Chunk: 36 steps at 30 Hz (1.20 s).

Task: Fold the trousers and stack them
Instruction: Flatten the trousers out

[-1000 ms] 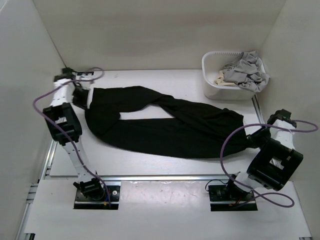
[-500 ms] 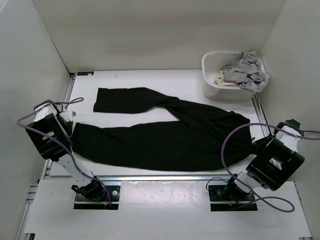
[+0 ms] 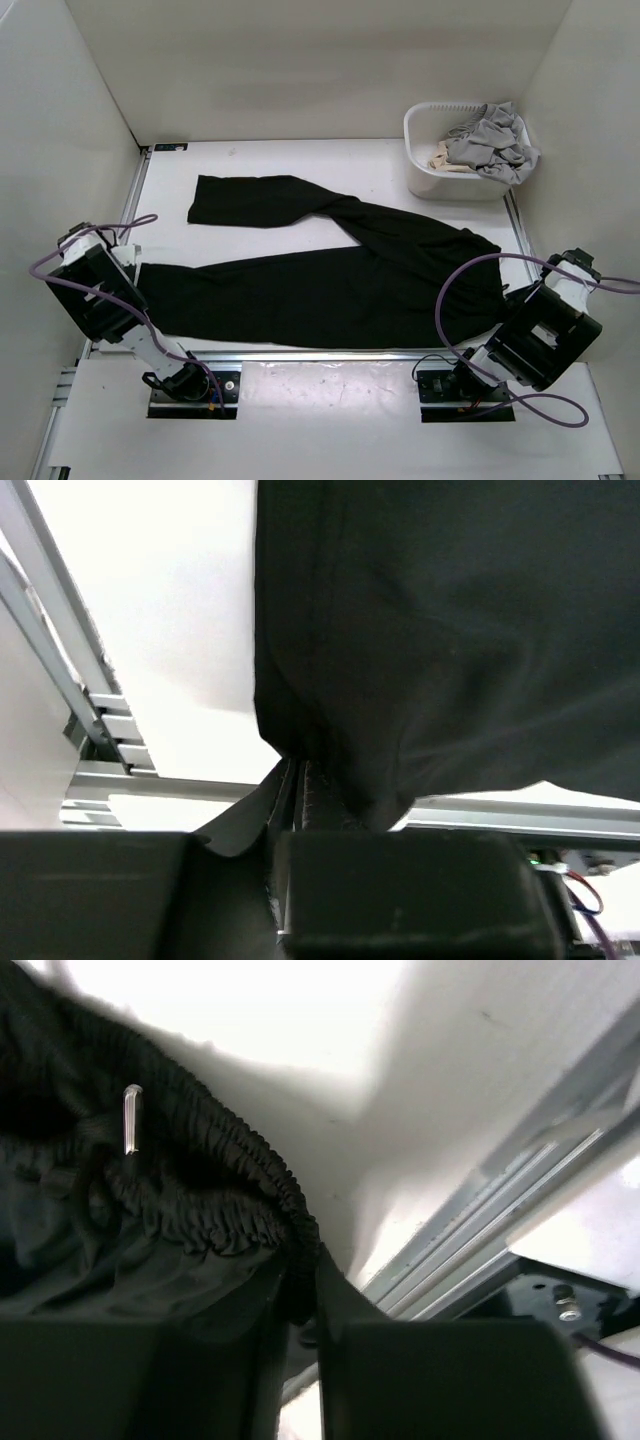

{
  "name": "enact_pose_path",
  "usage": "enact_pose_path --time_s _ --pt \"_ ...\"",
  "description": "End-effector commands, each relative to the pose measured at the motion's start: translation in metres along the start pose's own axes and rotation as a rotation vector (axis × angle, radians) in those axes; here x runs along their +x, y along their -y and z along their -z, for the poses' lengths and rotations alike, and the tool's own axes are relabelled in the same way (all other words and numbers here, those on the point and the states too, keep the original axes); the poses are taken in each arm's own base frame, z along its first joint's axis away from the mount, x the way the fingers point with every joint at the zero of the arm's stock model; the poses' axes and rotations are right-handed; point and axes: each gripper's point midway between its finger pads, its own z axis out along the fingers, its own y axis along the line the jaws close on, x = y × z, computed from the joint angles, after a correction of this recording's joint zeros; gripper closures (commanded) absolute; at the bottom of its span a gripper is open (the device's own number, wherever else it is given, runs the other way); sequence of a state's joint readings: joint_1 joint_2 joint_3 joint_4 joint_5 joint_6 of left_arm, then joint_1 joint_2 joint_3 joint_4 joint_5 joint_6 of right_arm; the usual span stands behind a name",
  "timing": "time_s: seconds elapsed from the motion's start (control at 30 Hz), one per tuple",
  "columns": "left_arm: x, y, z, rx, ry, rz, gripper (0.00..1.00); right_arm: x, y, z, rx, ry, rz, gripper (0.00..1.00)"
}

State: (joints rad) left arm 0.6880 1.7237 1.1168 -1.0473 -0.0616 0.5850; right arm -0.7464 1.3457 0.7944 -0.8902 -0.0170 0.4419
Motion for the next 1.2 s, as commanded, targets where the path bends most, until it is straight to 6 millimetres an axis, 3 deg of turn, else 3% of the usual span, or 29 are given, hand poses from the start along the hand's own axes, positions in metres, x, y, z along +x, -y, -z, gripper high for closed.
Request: enact_pose_path --time_s 0.0,0.03,0.07,0.1,0.17,0.2,0.23,0.27,0.33,0.37,0.4,0.47,0.5,0.53,0.6,0.63,0.67,0.73,0.77,0.87,0.93,1.03,1.1,1.17 --pt "0.006 -0.013 0.009 -0.068 0.021 -0.020 0.77 0.001 0.015 0.002 0.064 0.023 -0.012 0.70" --pt "0.006 -0.013 0.009 -0.068 0.021 -0.020 0.63 0.004 0.016 0.002 0.068 0.015 -0.012 0.58" --pt "0.003 -0.015 0.012 -0.074 0.029 -0.019 0.39 0.000 0.014 0.004 0.063 0.026 -0.011 0.39" --pt "0.000 -0.018 0.015 -0.082 0.041 -0.018 0.33 -0.003 0.014 0.008 0.078 0.038 0.002 0.35" --pt "-0.011 -0.016 0.025 -0.055 0.082 -0.019 0.31 -0.008 0.011 0.016 0.111 0.078 0.050 0.32" --pt "-0.032 -0.020 0.045 -0.057 0.156 -0.027 0.30 -0.008 0.008 0.022 0.120 0.097 0.076 0.32" --pt "-0.037 -0.013 0.060 -0.014 0.194 -0.032 0.29 -0.015 0.001 0.030 0.125 0.132 0.107 0.30" --pt "-0.070 0.000 0.085 0.029 0.315 -0.095 0.29 -0.016 -0.007 0.036 0.142 0.169 0.175 0.30" --pt "-0.095 0.016 0.107 0.055 0.401 -0.159 0.29 -0.020 -0.021 0.048 0.150 0.220 0.244 0.30" --pt "-0.107 0.026 0.113 0.067 0.425 -0.185 0.27 -0.023 -0.038 0.061 0.139 0.267 0.306 0.30" --pt "-0.129 0.043 0.117 0.071 0.436 -0.258 0.27 -0.028 -0.045 0.069 0.138 0.307 0.319 0.29" --pt "-0.153 0.059 0.116 0.077 0.427 -0.273 0.24 -0.041 -0.062 0.082 0.142 0.351 0.344 0.27" --pt "-0.176 0.072 0.130 0.066 0.468 -0.315 0.24 -0.045 -0.069 0.085 0.126 0.360 0.353 0.27" --pt "-0.191 0.077 0.114 0.087 0.435 -0.324 0.23 -0.051 -0.077 0.086 0.111 0.366 0.362 0.27" --pt "-0.221 0.092 0.110 0.112 0.456 -0.334 0.21 -0.061 -0.091 0.080 0.093 0.360 0.379 0.25" --pt "-0.247 0.102 0.126 0.108 0.517 -0.360 0.21 -0.067 -0.112 0.082 0.024 0.363 0.403 0.24" --pt "-0.263 0.109 0.102 0.138 0.481 -0.363 0.20 -0.070 -0.122 0.069 0.018 0.316 0.422 0.24" --pt "-0.293 0.131 0.108 0.145 0.529 -0.409 0.18 -0.077 -0.140 0.062 -0.015 0.284 0.438 0.24" --pt "-0.305 0.139 0.089 0.153 0.514 -0.426 0.15 -0.087 -0.154 0.055 -0.019 0.274 0.440 0.24" --pt "-0.315 0.171 0.065 0.132 0.492 -0.494 0.07 -0.101 -0.171 0.036 -0.019 0.254 0.432 0.24" --pt "-0.323 0.174 0.050 0.065 0.489 -0.518 0.02 -0.111 -0.182 0.034 -0.031 0.269 0.423 0.24" --pt "-0.326 0.172 0.023 0.026 0.455 -0.506 0.02 -0.110 -0.193 0.011 -0.059 0.214 0.419 0.24" --pt "-0.327 0.167 0.007 -0.001 0.425 -0.499 0.06 -0.107 -0.199 -0.001 -0.064 0.193 0.411 0.24" --pt "-0.325 0.163 -0.003 -0.019 0.399 -0.505 0.17 -0.107 -0.204 -0.004 -0.086 0.189 0.399 0.24"
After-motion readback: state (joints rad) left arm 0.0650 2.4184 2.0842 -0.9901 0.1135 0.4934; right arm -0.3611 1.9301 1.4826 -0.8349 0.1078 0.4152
